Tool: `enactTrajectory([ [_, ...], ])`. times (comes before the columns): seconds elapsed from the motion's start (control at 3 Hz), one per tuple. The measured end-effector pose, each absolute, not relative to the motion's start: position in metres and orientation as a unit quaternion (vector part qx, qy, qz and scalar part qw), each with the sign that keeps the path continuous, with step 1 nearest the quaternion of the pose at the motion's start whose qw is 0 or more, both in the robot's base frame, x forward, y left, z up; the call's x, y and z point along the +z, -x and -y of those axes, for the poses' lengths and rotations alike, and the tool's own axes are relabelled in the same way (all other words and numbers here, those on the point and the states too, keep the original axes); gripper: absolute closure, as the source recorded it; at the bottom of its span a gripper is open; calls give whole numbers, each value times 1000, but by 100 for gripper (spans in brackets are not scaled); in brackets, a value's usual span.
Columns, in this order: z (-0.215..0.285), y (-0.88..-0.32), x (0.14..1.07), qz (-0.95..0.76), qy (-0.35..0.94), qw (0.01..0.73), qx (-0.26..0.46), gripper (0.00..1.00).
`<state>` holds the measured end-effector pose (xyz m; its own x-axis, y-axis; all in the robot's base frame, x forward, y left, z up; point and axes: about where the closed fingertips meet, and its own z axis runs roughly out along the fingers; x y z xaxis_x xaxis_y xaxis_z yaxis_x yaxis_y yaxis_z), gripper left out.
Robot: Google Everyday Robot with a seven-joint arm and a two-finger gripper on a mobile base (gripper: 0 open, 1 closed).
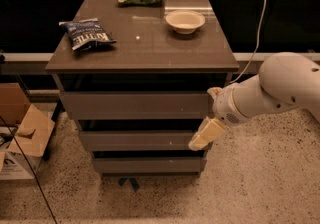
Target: Open middle drawer
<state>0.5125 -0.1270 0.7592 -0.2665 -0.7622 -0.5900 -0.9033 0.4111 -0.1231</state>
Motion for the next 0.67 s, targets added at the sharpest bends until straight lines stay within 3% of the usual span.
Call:
enactTrajectory([
  [0.67,114,-520,718,-804,505,284,131,0],
])
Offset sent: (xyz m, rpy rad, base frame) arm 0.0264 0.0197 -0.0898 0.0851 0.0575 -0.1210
